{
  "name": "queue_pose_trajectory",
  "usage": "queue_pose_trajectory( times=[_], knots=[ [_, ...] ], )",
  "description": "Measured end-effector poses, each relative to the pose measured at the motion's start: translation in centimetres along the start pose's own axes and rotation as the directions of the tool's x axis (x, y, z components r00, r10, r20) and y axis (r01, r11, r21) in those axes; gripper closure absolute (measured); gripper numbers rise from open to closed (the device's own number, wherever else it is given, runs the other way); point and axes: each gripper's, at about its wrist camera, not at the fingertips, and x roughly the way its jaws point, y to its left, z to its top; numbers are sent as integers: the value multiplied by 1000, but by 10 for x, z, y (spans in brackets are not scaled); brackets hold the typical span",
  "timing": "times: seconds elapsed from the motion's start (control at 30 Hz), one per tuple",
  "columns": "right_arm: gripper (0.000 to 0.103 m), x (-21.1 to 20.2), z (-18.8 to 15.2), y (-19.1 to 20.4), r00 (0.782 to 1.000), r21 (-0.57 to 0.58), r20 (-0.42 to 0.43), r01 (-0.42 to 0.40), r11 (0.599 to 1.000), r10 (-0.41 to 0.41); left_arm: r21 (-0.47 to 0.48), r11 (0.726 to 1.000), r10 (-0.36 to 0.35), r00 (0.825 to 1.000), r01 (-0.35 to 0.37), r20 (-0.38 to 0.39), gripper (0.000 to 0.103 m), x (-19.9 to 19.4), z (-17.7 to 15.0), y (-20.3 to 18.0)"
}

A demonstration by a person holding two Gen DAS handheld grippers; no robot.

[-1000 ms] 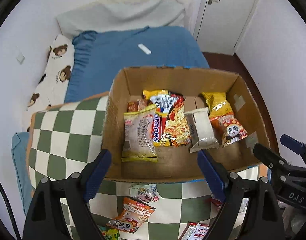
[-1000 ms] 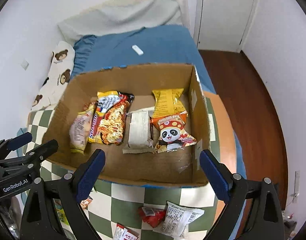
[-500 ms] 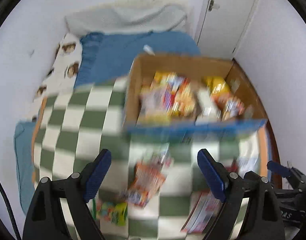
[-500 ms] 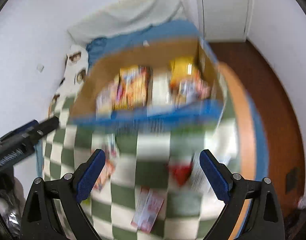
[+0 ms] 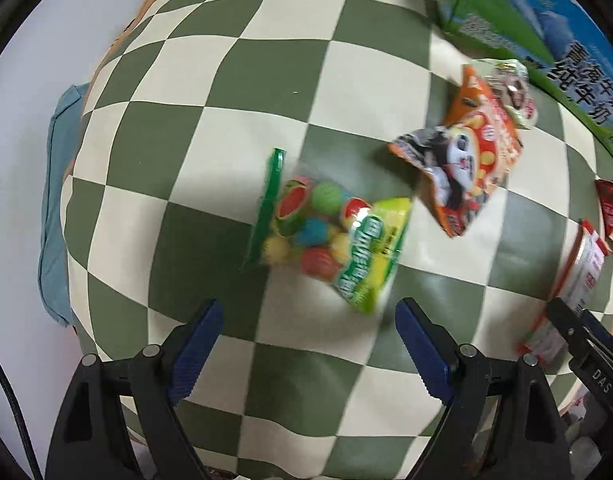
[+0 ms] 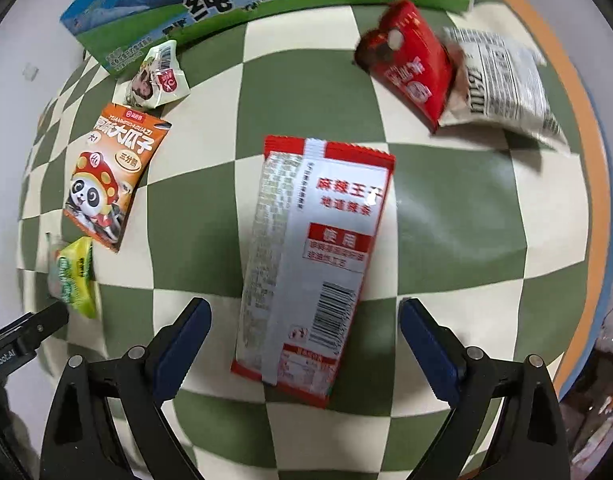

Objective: Organize snacks
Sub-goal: 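Grasp the watermelon candy bag with left tool while right tool grasps red-white strip pack, then carry candy bag and strip pack into the box with both tools, release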

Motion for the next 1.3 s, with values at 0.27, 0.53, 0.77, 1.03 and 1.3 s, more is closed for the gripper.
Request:
queue_pose_trajectory(
  times=[0.27,0.53,0.77,1.03,1.3],
  knots=[
    [33,-2,-16,17,998,-78,56,40,996,-36,-356,893,-342,929,275,-140,15,34,17,41],
    [34,-3,-32,7,999,-67,39,41,997,-38,-411,861,-373,921,300,-108,15,42,50,29],
    [37,4,-15,23,999,-94,24,49,994,-47,-138,970,-209,976,200,-54,43,35,50,-6],
    [45,8,-43,4,998,-139,-51,-54,989,48,243,969,-30,999,40,-46,55,30,-44,-64],
    [45,18,-75,-11,982,-134,-155,-125,983,104,247,967,-46,994,71,-104,54,38,-93,-100]
  ],
)
